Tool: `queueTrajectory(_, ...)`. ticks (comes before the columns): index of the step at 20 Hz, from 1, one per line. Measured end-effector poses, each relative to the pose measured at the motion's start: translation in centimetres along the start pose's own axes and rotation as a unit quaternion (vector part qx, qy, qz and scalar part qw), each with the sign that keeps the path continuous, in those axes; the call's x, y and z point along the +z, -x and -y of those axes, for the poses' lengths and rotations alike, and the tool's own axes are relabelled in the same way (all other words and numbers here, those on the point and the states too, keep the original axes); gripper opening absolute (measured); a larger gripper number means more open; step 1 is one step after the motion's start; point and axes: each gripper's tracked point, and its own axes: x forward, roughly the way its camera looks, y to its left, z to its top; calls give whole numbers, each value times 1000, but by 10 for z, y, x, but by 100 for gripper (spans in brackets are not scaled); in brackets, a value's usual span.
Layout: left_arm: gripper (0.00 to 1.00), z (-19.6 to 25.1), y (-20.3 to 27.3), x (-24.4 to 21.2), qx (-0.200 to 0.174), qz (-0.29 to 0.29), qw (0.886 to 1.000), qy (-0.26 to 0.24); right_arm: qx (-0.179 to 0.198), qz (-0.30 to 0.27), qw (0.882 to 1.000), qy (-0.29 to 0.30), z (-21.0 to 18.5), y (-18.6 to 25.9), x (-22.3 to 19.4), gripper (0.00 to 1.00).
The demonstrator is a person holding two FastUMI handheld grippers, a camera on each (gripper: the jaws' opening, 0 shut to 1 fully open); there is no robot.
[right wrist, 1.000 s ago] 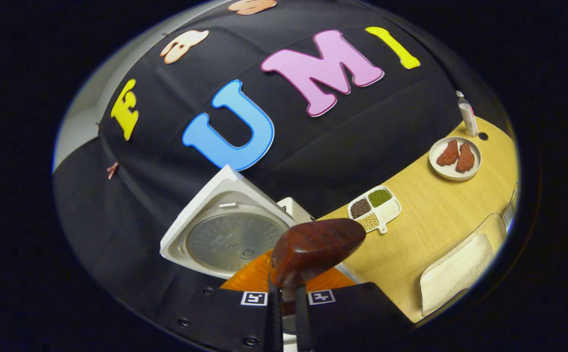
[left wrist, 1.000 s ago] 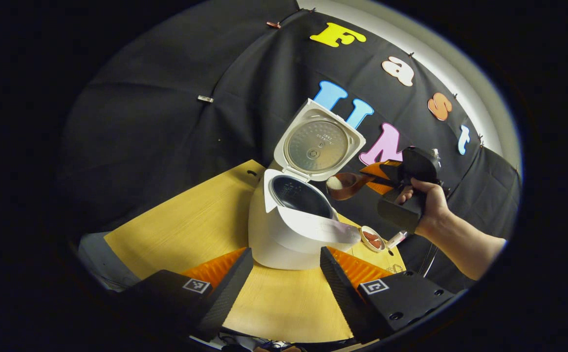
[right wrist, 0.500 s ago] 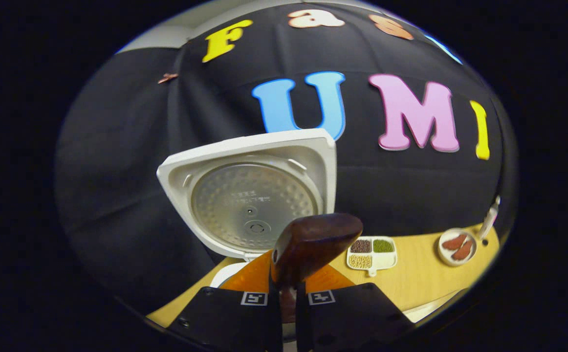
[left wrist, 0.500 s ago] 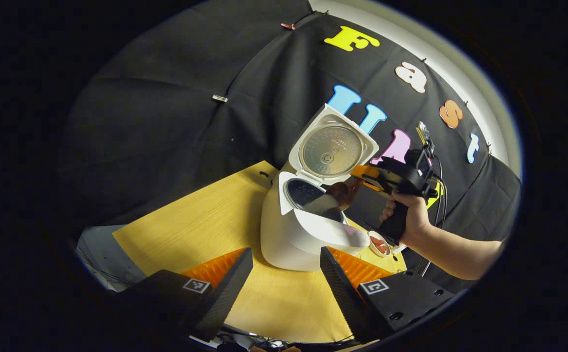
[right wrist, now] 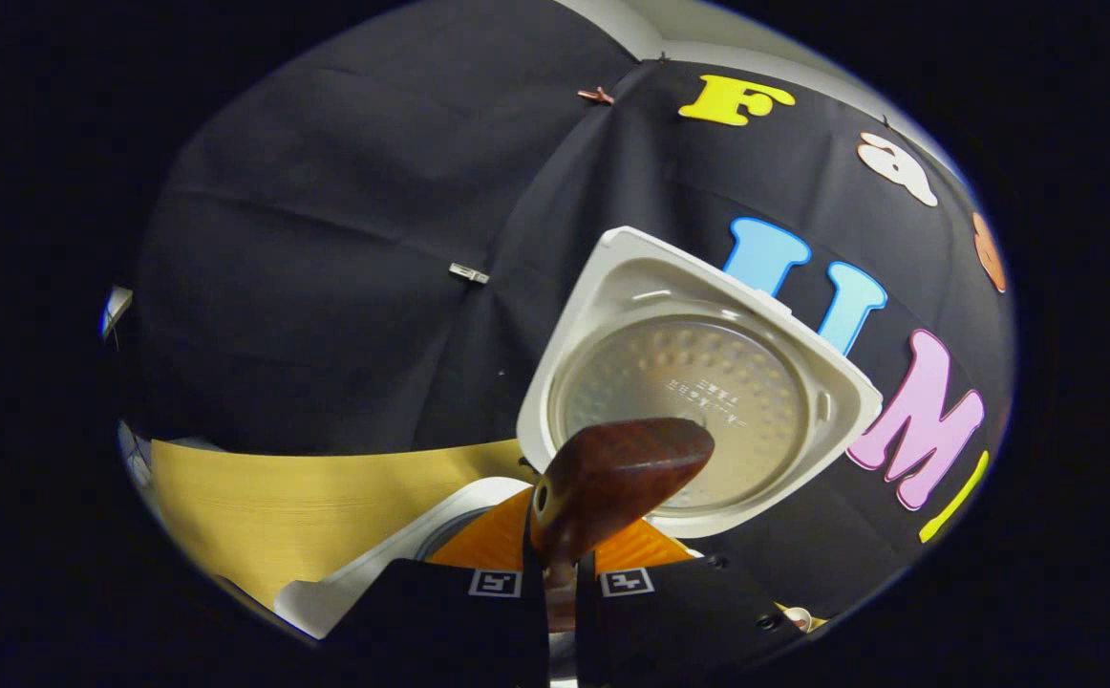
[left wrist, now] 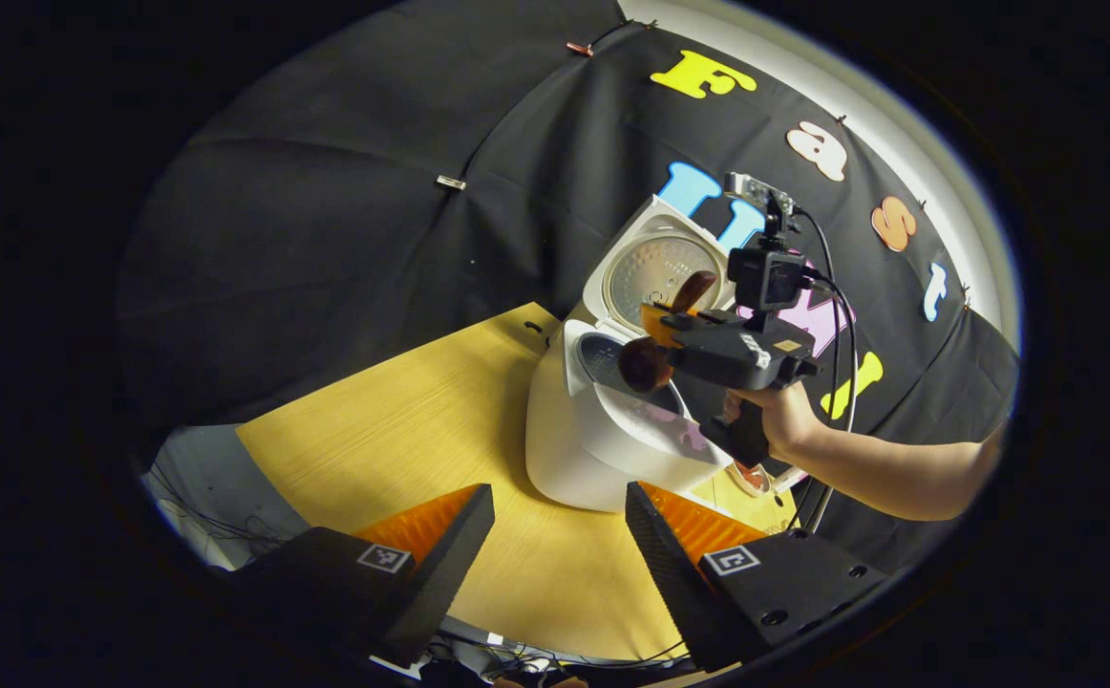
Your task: Close the left gripper, press the button to open the rice cooker; take a wooden spoon from the chopstick holder with the right hand, scoop a spoonful of rice and pour it into the rice cooker, then put the wooden spoon back into the chopstick holder.
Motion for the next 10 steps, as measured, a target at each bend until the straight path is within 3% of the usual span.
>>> queueTrajectory(4, 96, -2, 5, -2, 2, 4, 1000, -10, 1, -1, 1000, -21, 0, 1, 2, 15)
queueTrajectory(10, 96, 6, 5, -6, -9, 4, 999, -32, -22, 13, 990, -140, 48, 29, 27, 15)
